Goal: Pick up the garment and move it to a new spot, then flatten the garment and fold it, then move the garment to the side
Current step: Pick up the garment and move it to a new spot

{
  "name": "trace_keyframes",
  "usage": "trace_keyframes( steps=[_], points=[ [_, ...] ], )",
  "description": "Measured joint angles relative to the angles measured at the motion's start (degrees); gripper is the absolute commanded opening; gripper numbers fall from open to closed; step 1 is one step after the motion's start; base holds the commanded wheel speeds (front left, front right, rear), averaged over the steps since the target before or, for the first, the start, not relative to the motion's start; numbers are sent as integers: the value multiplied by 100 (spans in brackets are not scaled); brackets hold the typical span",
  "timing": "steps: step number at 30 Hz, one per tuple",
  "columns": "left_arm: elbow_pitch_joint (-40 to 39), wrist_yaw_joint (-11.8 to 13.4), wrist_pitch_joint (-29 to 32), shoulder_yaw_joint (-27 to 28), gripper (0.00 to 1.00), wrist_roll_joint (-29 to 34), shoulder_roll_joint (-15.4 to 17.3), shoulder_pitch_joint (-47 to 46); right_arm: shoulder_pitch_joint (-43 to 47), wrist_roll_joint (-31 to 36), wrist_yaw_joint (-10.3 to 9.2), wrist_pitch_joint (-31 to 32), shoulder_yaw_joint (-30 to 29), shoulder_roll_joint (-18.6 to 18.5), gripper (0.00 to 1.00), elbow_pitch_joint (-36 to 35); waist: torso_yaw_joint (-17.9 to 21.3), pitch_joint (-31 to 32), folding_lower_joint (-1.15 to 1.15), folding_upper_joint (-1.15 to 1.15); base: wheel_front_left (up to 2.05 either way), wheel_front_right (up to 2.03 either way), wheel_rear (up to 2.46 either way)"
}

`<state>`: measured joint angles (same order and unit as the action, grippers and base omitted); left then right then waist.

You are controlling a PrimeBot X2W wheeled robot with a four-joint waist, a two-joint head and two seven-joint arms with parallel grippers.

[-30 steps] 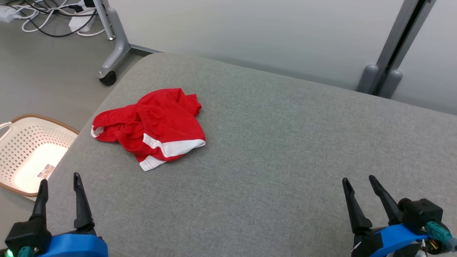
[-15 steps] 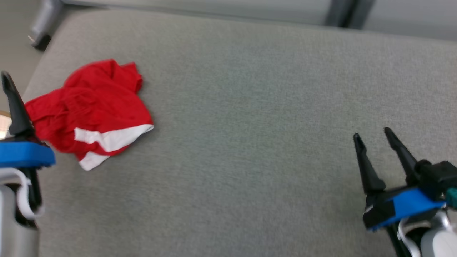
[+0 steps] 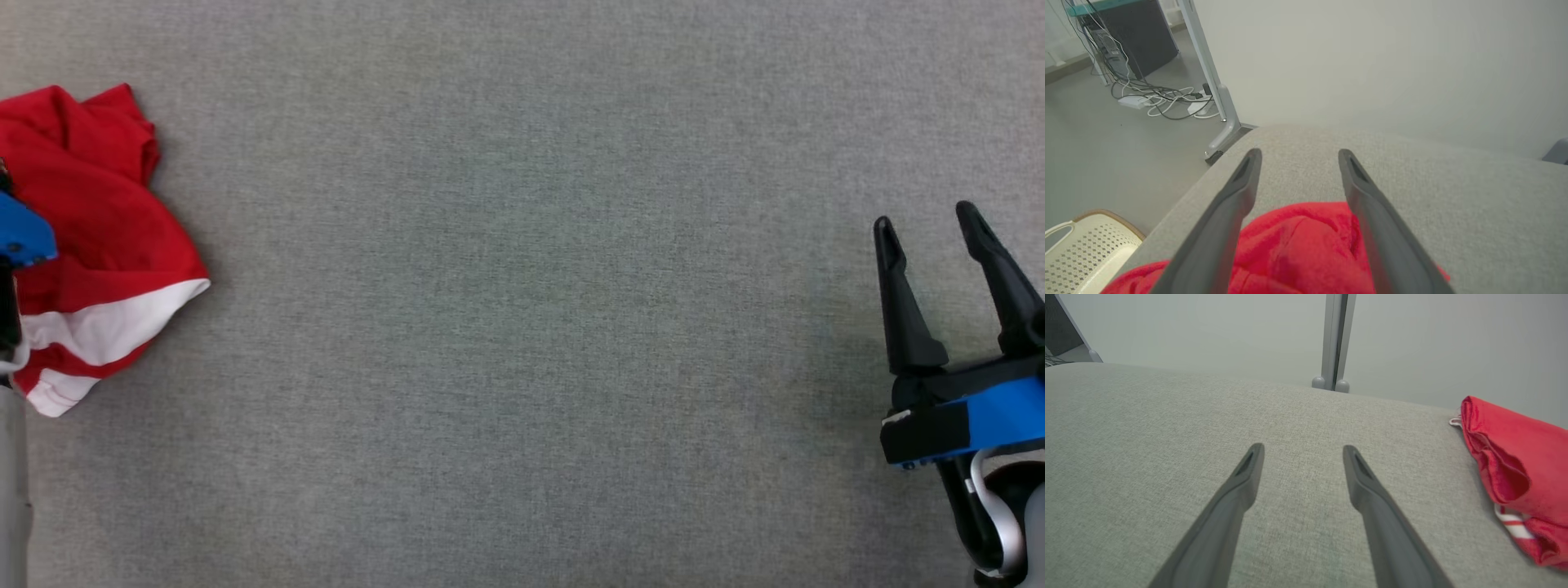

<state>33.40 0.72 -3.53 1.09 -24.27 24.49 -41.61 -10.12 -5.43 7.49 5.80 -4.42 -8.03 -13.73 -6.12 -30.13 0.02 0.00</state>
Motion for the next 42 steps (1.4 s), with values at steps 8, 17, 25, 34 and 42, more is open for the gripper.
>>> trace_keyframes(
  steps=[8, 17, 25, 34, 42],
  points=[
    [1302, -287, 1196, -210, 100, -308, -156, -196, -15, 0, 0, -25, -134, -19, 100, -16, 43, 13, -1, 0, 0, 0, 0],
    [1981, -480, 1749, -343, 21, -488, -211, -421, -32, 2, 0, 13, -34, -22, 100, 3, 2, 133, -2, 0, 0, 0, 0],
    [2216, -539, 1152, -417, 0, -379, -108, -421, -34, -42, 0, -108, -32, 32, 100, 216, 144, 395, -2, 0, 0, 0, 0],
    [1671, -610, 99, -677, 0, -51, 69, -818, 41, -122, 0, -376, 23, 243, 100, 628, 456, 930, -3, 0, 0, 0, 0],
    [489, -578, -60, -1082, 0, 297, 1, -1305, 131, -226, 0, -598, 34, 408, 100, 903, 960, 1251, -3, 0, 0, 0, 0]
  ],
)
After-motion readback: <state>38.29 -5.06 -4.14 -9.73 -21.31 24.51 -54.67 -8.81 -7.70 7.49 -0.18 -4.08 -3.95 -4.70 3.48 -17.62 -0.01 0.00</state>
